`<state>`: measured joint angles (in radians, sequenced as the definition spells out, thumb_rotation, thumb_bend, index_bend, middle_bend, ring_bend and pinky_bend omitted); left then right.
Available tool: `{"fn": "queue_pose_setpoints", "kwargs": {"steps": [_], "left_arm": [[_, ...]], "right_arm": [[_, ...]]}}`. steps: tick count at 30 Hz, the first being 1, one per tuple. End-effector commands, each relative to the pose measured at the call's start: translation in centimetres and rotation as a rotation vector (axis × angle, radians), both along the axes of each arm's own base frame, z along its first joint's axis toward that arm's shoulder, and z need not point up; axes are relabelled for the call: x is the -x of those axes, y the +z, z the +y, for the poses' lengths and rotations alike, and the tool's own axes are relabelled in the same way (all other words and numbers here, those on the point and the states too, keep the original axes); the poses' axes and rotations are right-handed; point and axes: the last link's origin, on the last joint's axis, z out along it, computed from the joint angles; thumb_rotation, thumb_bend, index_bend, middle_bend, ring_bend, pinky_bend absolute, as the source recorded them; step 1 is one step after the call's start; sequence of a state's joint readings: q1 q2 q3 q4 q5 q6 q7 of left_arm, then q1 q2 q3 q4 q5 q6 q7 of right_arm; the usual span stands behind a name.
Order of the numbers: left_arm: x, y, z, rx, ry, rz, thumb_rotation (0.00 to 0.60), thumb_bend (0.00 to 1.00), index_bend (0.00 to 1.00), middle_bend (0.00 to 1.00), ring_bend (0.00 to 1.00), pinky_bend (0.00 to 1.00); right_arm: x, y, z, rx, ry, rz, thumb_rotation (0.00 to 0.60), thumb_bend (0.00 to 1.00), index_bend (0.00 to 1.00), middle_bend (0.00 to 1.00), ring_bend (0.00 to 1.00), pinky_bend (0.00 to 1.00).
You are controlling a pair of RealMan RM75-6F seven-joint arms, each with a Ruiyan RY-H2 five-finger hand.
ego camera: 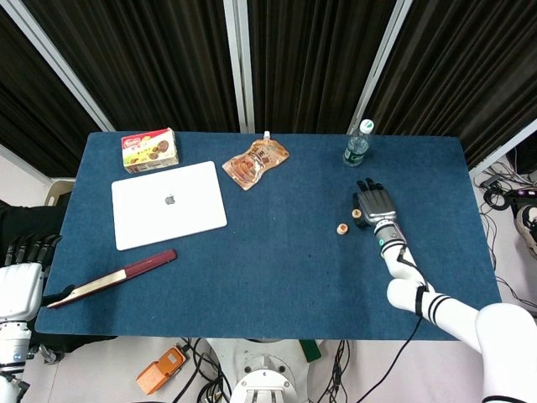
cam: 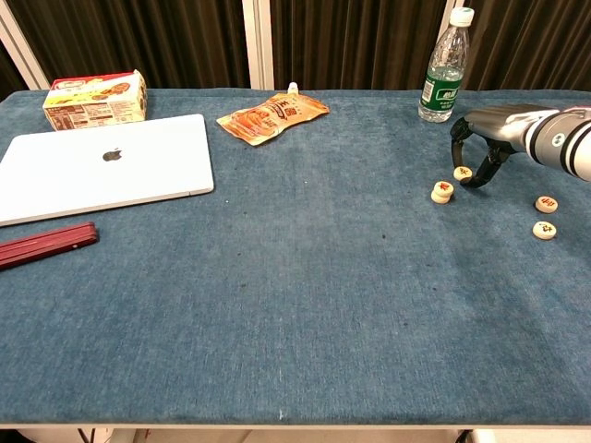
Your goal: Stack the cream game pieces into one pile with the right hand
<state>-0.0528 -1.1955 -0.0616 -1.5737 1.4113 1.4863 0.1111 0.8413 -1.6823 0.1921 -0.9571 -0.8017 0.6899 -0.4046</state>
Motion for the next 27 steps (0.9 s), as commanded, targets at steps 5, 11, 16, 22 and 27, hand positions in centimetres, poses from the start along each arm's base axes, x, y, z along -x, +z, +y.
{"fn": "queue_pose_setpoints", "kwargs": {"steps": [5, 11, 16, 22, 27], "left_arm": [[0.0, 0.1, -0.1, -0.006, -0.001, -0.001, 0.6, 0.0, 0.17, 0.16, 0.09, 0.03], [0.0, 0.1, -0.1, -0.007, -0.006, -0.007, 0.6, 0.0, 0.17, 0.16, 0.09, 0.03], [-0.1, -0.2, 0.0, -0.005, -0.013, -0.014, 0.6, 0.0, 0.17, 0.16, 0.09, 0.03], [0.0, -0.3, 0.1, -0.005, -0.016, -0.016, 0.6, 0.0, 0.17, 0.16, 0.09, 0.03], [0.2, -0.3, 0.0, -0.006, -0.011, -0.017, 0.6, 0.0, 0.17, 0.16, 0.09, 0.03]], "right_arm": [[-0.5, 1.1, 0.4, 0.013, 0.032, -0.024, 0.6, 0.48, 0.61, 0.17, 0.11, 0.19], [-1.7, 3.6, 2.2, 0.022, 0.106, -0.057, 0.6, 0.48, 0.61, 0.18, 0.11, 0.19], [-2.5, 4.2, 4.0, -0.01, 0.145, -0.073, 0.6, 0.48, 0.61, 0.18, 0.11, 0.19], [-3.3, 2.8, 5.2, -0.065, 0.178, -0.051, 0.6, 0.48, 0.6, 0.18, 0.11, 0.19], [-3.5, 2.1, 5.0, -0.078, 0.179, -0.033, 0.6, 0.48, 0.59, 0.18, 0.11, 0.19]]}}
